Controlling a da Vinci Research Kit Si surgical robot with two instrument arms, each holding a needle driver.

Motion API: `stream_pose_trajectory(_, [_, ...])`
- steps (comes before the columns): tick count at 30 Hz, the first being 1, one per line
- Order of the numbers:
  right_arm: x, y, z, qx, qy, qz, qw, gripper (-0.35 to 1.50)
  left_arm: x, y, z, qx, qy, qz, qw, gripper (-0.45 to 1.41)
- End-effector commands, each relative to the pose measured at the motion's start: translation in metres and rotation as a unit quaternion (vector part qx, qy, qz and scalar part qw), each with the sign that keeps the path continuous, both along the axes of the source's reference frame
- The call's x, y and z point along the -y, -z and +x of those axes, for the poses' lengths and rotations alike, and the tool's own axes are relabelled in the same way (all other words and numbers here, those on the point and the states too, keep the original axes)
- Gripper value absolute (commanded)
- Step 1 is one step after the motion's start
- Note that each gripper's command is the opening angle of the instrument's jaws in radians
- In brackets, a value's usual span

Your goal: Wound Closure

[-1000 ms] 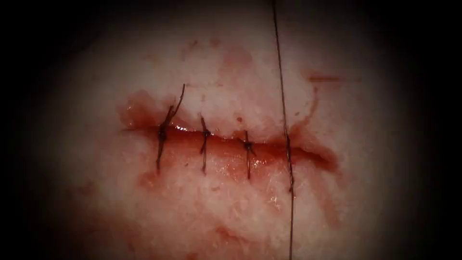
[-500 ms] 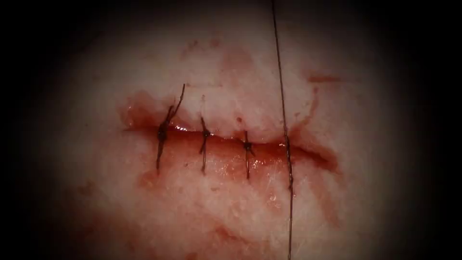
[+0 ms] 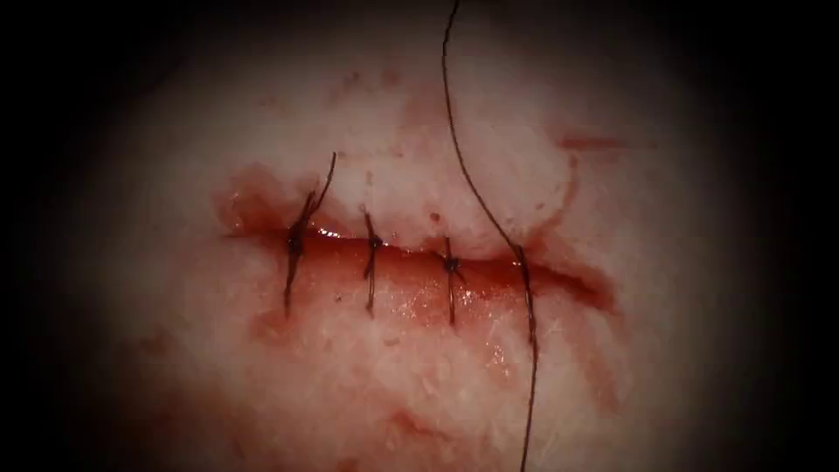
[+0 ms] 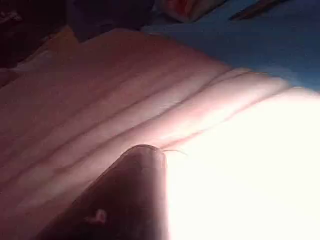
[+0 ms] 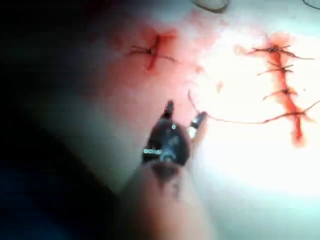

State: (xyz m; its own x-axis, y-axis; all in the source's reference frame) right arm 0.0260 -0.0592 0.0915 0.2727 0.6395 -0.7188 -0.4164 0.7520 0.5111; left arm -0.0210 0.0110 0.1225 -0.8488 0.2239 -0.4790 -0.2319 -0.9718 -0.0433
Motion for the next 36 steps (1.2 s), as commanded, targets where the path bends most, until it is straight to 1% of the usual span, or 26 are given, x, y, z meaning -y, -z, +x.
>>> stream_pose_trajectory(1, [0.0001,0.0007,-0.0001,-0.003,0.003,0.003,1.000,1.33,0.0010,0.0009,-0.0002,0.002,-0.006,0.003,1.000,-0.45])
stream_pose_trajectory(6, [-0.0009,0.0030,-0.0026,-0.014,0.025,0.019,0.999,1.35,0.0073,0.0058,0.0012,0.011,-0.021,0.012,1.000,-0.45])
stream_pose_trajectory(10, [-0.0023,0.0042,-0.0045,-0.009,0.050,0.039,0.998,1.31,0.0128,0.0094,0.0020,0.014,-0.034,0.018,0.999,-0.45])
stream_pose_trajectory(13, [-0.0039,0.0048,-0.0050,-0.015,0.067,0.046,0.997,1.30,0.0156,0.0115,0.0025,0.015,-0.041,0.021,0.999,-0.45])
stream_pose_trajectory(17, [-0.0062,0.0056,-0.0051,-0.015,0.073,0.046,0.996,1.30,0.0192,0.0143,0.0035,0.017,-0.048,0.021,0.998,-0.45])
stream_pose_trajectory(20, [-0.0078,0.0059,-0.0047,-0.017,0.071,0.036,0.997,1.21,0.0215,0.0158,0.0039,0.022,-0.054,0.022,0.998,-0.45])
stream_pose_trajectory(26, [-0.0119,0.0056,-0.0032,-0.021,0.038,0.011,0.999,1.13,0.0261,0.0174,0.0035,0.046,-0.062,0.030,0.997,-0.45])
stream_pose_trajectory(28, [-0.0131,0.0052,-0.0024,-0.018,0.030,0.001,0.999,1.08,0.0277,0.0174,0.0032,0.053,-0.066,0.028,0.996,-0.45])
stream_pose_trajectory(32, [-0.0155,0.0035,-0.0001,-0.008,0.012,-0.018,1.000,1.06,0.0304,0.0168,0.0025,0.068,-0.071,0.040,0.994,-0.45])
stream_pose_trajectory(36, [-0.0169,0.0017,0.0017,-0.001,0.004,-0.031,1.000,0.98,0.0325,0.0161,0.0023,0.070,-0.076,0.048,0.993,-0.45])
